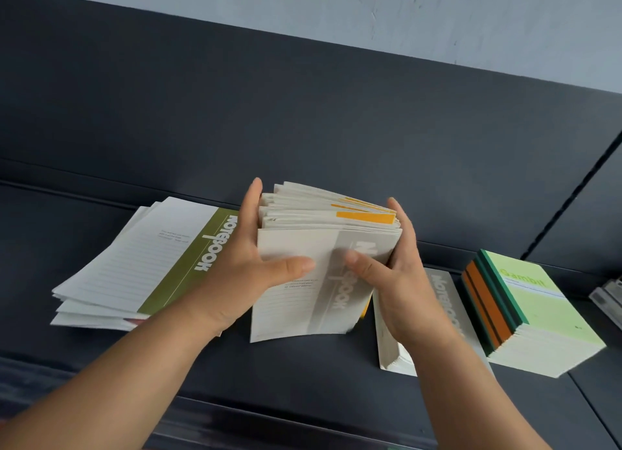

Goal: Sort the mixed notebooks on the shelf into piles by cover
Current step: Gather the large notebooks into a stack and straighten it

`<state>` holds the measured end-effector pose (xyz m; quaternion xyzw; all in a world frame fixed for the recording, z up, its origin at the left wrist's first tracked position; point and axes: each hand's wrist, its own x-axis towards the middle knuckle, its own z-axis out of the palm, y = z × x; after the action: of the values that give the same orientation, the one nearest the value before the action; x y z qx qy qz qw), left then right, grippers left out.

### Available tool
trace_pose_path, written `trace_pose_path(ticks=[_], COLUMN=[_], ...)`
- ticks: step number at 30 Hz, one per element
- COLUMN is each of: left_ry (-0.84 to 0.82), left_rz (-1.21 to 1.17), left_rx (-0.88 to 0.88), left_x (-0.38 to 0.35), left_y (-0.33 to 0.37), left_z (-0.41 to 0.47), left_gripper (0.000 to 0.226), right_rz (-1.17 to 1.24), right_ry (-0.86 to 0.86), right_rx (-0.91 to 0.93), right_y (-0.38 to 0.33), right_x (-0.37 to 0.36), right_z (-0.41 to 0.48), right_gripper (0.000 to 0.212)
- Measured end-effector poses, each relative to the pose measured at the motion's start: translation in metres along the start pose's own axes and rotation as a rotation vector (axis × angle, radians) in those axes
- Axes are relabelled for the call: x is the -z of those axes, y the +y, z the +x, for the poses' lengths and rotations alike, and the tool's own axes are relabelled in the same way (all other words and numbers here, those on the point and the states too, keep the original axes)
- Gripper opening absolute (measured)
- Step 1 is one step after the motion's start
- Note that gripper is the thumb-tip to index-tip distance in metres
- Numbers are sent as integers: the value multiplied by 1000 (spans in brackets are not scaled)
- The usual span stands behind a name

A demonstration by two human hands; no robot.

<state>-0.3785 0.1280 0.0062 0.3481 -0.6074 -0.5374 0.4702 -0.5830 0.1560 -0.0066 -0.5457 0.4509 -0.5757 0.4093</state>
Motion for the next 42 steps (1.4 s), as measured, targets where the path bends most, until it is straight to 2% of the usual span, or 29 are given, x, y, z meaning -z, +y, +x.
trace_pose_path(ticks=[4, 11, 16, 20, 22, 25, 27, 30, 33, 36, 39, 42], left_ry=[-93, -122, -98, -115, -94, -46, -26, -12, -26, -36, -43, -20], left_rz=[-84, -126, -150, -108, -110, -104, -61, -14, -39, -79, -70, -4], left_rx=[27, 28, 15, 29, 30, -8, -27, -37, 2, 97, 114, 107], left_x=[0, 1, 6, 1, -1, -2, -5, -8, 2, 11, 9, 8], left_y=[0, -4, -5, -5, -3, 4, 7, 8, 6, 2, 1, 1], left_z=[5, 9, 13, 11, 12, 13, 12, 13, 14, 16, 20, 21], left_gripper=[137, 138, 131, 127, 128, 125, 113, 97, 114, 123, 109, 89], right_rz=[64, 64, 58, 27, 31, 79, 96, 66, 56, 67, 73, 98], right_ry=[-59, -110, -136, -146, -144, -116, -82, -51, -45, -66, -64, -53], right_rx=[-23, 6, -33, -16, -21, -29, -35, -40, -70, -60, -61, -68], right_y=[3, 4, 0, 3, 6, 8, 5, 2, 1, 3, 5, 5], right_x=[-1, 2, 6, 0, 0, 6, 6, 8, 9, 7, 4, 6], right_z=[1, 3, 5, 3, 1, 2, 5, 9, 9, 10, 11, 13], right_gripper=[123, 114, 126, 90, 84, 93, 102, 102, 100, 68, 46, 41])
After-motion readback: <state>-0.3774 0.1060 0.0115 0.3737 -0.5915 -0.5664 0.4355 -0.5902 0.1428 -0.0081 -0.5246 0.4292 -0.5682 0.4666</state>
